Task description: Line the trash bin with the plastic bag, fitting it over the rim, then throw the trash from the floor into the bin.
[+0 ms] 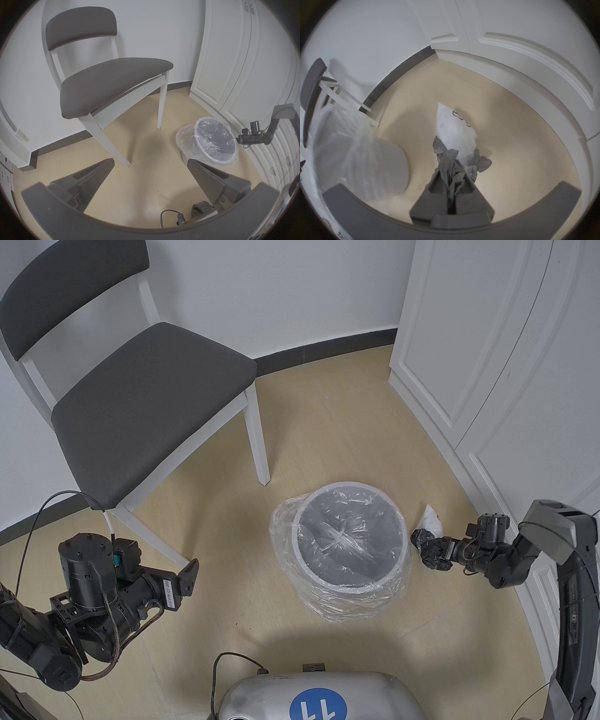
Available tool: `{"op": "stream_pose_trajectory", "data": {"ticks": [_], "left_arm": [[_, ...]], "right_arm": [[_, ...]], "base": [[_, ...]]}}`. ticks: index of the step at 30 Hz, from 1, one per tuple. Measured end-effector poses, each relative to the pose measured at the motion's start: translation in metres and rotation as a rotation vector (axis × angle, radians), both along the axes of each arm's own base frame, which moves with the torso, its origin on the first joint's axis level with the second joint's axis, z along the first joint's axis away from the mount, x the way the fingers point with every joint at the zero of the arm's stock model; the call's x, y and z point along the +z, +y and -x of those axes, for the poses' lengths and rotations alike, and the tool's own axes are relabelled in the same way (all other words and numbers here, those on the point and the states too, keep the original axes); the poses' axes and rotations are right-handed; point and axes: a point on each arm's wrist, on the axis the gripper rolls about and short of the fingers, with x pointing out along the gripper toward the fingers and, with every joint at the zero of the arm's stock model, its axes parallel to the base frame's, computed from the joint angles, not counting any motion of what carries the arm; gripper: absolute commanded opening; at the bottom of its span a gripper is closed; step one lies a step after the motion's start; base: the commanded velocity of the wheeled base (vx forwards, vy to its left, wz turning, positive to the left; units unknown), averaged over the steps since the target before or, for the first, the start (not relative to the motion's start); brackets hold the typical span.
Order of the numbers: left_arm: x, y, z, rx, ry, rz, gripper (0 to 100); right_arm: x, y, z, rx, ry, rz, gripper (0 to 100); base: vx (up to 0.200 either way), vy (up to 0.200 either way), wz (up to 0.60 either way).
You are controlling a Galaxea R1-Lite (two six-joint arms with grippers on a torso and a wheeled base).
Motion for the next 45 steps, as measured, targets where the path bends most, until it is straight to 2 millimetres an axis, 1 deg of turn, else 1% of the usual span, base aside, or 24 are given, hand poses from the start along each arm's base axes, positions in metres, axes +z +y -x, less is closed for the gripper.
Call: {"op": "stream_pose_trajectory", "data": {"ticks": [3,5,7,8,11,13,15,16,19,22,24,26,28,30,33,39,45], "left_arm": [[0.002,0.001,0.000,0.005,-0.009,0.004,100],[0.003,0.002,0.000,0.007,-0.014,0.007,100],[0.004,0.003,0.000,0.012,-0.021,0.010,100],[0.005,0.003,0.000,0.013,-0.023,0.011,100],[0.007,0.005,0.001,0.015,-0.035,0.012,100],[0.010,0.006,0.002,0.015,-0.045,0.012,100],[0.012,0.007,0.002,0.017,-0.055,0.013,100],[0.013,0.008,0.003,0.020,-0.061,0.013,100],[0.017,0.010,0.003,0.024,-0.076,0.015,100],[0.020,0.012,0.004,0.028,-0.089,0.018,100],[0.021,0.013,0.004,0.031,-0.095,0.019,100],[0.023,0.014,0.005,0.033,-0.100,0.021,100],[0.024,0.015,0.005,0.035,-0.105,0.022,100],[0.024,0.015,0.005,0.036,-0.108,0.022,100],[0.025,0.015,0.006,0.037,-0.111,0.024,100],[0.026,0.016,0.006,0.038,-0.115,0.025,100],[0.026,0.016,0.006,0.040,-0.115,0.025,100]], "right_arm": [[0.031,0.000,0.011,0.025,0.033,-0.017,0],[0.054,0.000,0.021,0.042,0.075,-0.031,0],[0.081,0.002,0.034,0.062,0.126,-0.047,0],[0.091,0.002,0.039,0.068,0.142,-0.052,0],[0.130,0.006,0.061,0.099,0.184,-0.074,0],[0.160,0.011,0.078,0.129,0.186,-0.088,0],[0.184,0.016,0.094,0.158,0.176,-0.101,0],[0.200,0.021,0.105,0.177,0.163,-0.115,0],[0.236,0.039,0.132,0.232,0.121,-0.163,0],[0.261,0.065,0.156,0.306,0.097,-0.228,0],[0.271,0.080,0.169,0.356,0.091,-0.264,0],[0.279,0.095,0.182,0.408,0.092,-0.291,0],[0.281,0.107,0.191,0.453,0.102,-0.306,0],[0.280,0.117,0.197,0.487,0.116,-0.313,0],[0.275,0.128,0.199,0.510,0.145,-0.309,0],[0.256,0.142,0.191,0.514,0.214,-0.291,0],[0.236,0.153,0.171,0.487,0.250,-0.307,0]], "base": [[0.000,0.000,0.00],[0.000,0.000,0.00],[0.000,0.000,0.00],[0.000,0.000,0.00],[0.000,0.000,0.00],[0.000,0.000,0.00],[0.000,0.000,0.00],[0.000,0.000,0.00],[0.000,0.000,0.00],[0.000,0.000,0.00],[0.000,0.000,0.00],[0.000,0.000,0.00],[0.000,0.000,0.00],[0.000,0.000,0.00],[0.000,0.000,0.00],[0.000,0.000,0.00],[0.000,0.000,0.00]]}}
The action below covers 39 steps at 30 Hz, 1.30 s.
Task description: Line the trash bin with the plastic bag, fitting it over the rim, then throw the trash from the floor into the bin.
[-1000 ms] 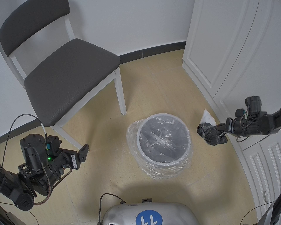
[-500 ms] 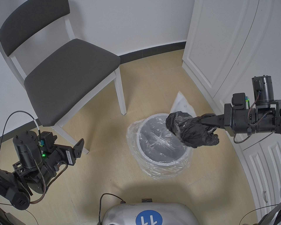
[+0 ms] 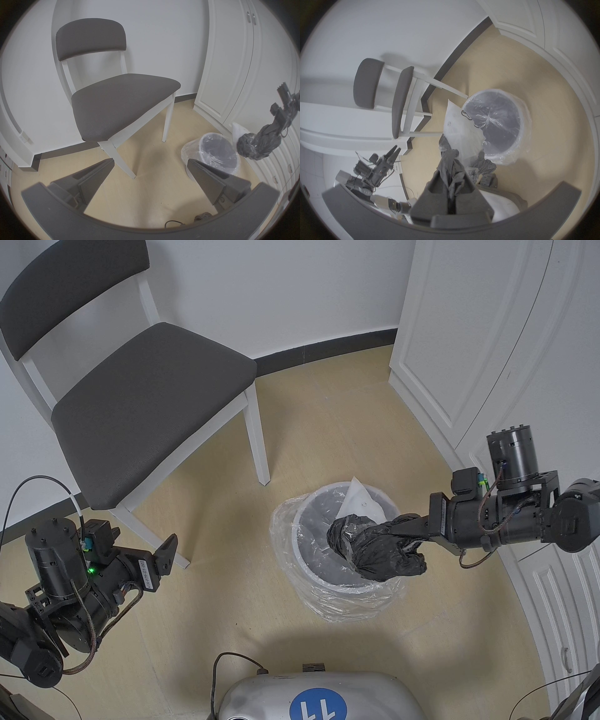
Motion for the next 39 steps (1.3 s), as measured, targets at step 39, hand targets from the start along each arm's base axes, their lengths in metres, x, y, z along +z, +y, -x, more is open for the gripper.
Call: {"op": "stream_pose_trajectory", "data": {"ticks": [39], "left_arm": [[0.002,0.005,-0.003,0.027,-0.011,0.003,100]], "right_arm": [[-0.097,0.002,-0.104,-0.265,0.180,-0.133,0]], "base": [[0.000,0.000,0.00]]}}
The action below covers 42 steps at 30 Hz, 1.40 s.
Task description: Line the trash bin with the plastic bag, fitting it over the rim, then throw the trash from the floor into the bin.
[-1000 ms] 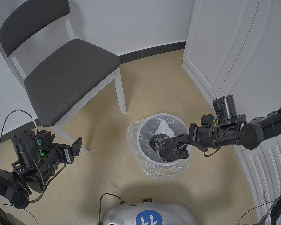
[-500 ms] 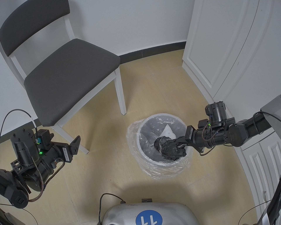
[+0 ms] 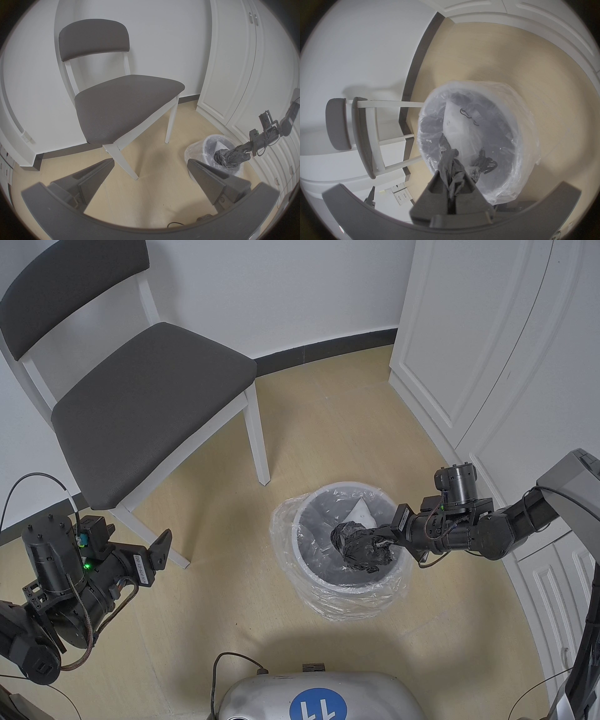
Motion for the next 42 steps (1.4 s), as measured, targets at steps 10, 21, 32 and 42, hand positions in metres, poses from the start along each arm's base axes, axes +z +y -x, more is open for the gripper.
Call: {"op": "stream_pose_trajectory", "data": {"ticks": [10,21,32,42], "left_arm": [[0.000,0.000,0.000,-0.001,0.000,0.000,100],[0.001,0.000,0.000,-0.001,-0.003,0.001,100],[0.002,0.000,0.001,-0.001,-0.011,0.004,100],[0.002,0.000,0.001,-0.001,-0.011,0.005,100]], "right_arm": [[-0.020,0.006,-0.012,-0.062,-0.059,-0.028,0],[-0.032,0.019,-0.004,-0.032,-0.016,-0.016,0],[-0.028,0.028,0.005,-0.007,-0.016,-0.013,0],[-0.029,0.026,0.005,-0.011,-0.015,-0.013,100]], "base": [[0.000,0.000,0.00],[0.000,0.000,0.00],[0.000,0.000,0.00],[0.000,0.000,0.00]]}}
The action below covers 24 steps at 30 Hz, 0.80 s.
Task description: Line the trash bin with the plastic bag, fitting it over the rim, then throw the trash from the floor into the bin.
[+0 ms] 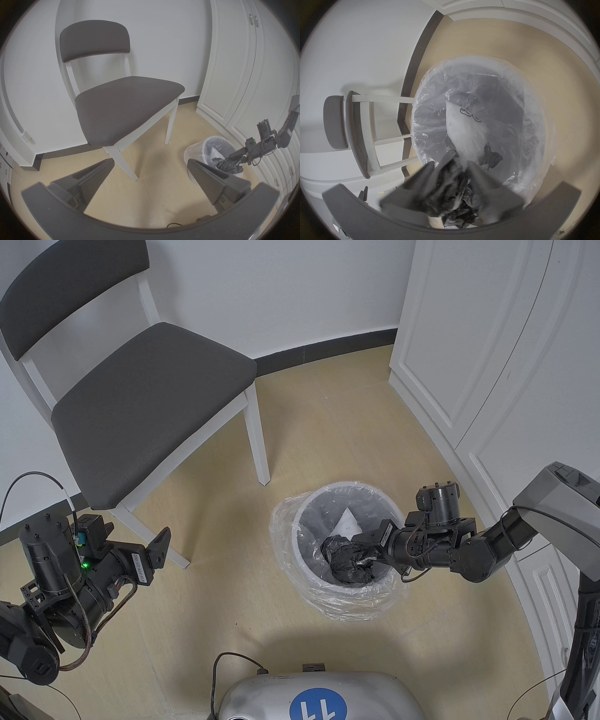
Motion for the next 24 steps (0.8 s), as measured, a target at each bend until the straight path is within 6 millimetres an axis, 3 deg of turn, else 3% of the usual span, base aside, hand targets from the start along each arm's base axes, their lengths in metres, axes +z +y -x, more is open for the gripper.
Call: {"op": "stream_pose_trajectory", "data": {"ticks": [8,16,24], "left_arm": [[0.000,0.000,0.000,0.000,0.000,0.000,100],[0.000,0.000,0.000,0.000,0.000,0.001,100],[0.000,0.000,0.000,0.000,0.000,0.001,100]], "right_arm": [[0.008,-0.002,0.005,0.012,-0.043,0.031,100],[0.042,-0.009,0.024,0.030,-0.126,0.038,100],[0.056,-0.042,0.037,0.113,-0.326,0.275,100]], "base": [[0.000,0.000,0.00],[0.000,0.000,0.00],[0.000,0.000,0.00]]}}
